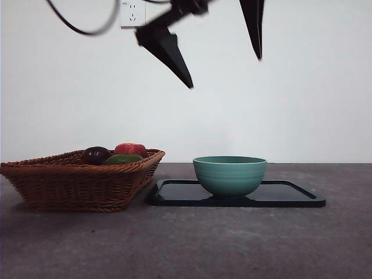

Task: Pick up the wifruite, put it on the bowl, pick up the plate, put it on desk

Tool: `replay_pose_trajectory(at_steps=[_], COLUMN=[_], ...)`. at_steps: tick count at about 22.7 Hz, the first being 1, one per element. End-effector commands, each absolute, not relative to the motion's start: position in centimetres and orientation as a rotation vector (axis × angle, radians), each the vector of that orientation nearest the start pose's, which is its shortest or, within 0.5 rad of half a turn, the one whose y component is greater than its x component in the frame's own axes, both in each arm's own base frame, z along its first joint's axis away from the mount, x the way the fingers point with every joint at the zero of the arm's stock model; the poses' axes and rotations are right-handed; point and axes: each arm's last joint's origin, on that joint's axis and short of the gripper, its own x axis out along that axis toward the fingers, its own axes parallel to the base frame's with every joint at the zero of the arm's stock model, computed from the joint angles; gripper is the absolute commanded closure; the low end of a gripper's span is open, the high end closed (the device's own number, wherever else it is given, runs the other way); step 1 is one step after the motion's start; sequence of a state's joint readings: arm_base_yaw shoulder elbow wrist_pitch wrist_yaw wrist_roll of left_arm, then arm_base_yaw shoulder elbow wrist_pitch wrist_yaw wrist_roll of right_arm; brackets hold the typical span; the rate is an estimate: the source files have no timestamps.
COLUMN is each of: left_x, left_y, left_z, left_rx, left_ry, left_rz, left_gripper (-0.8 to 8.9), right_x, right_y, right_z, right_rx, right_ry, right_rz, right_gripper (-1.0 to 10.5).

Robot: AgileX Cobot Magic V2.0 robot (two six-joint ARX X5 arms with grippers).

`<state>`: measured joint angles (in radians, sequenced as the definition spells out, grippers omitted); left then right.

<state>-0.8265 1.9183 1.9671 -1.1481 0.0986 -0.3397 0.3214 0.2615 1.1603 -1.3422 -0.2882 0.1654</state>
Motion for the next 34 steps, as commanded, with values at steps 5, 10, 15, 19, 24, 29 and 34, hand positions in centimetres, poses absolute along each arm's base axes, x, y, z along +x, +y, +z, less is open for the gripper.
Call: replay_pose_trajectory(at_steps=[5,10,15,19,24,29,34], left_x=[32.2,35.3,36.9,37.3,37.7,37.8,37.5], left_y=[-32.7,-33.2,-33.5,-33.9,-34.4,-34.7,-35.2], left_z=[31.3,27.5,25.5,24.1,22.3,20.9,19.6], left_rx=[0.196,0.235,0.231,0.238,0.251,0.265,0.286], left_ry=[1.111,1.105,1.084,1.091,1.119,1.148,1.181], left_rz=[-0.629,-0.589,-0.581,-0.582,-0.576,-0.571,-0.572], left_gripper=[2.91,2.92,2.92,2.92,3.26,3.27,4.09], right_x=[-4.8,-4.8,-4.8,-4.8,-4.8,-4.8,-4.8], right_y=[-0.7,-0.7,-0.7,-0.7,-0.7,-0.7,-0.7], right_z=[35.6,35.6,35.6,35.6,35.6,35.6,35.6], right_rx=[0.158,0.165,0.178,0.179,0.179,0.179,0.179], right_ry=[0.569,0.571,0.575,0.575,0.575,0.576,0.575], right_rz=[0.551,0.550,0.546,0.546,0.546,0.546,0.546], right_gripper=[4.4,4.4,4.4,4.4,4.4,4.4,4.4])
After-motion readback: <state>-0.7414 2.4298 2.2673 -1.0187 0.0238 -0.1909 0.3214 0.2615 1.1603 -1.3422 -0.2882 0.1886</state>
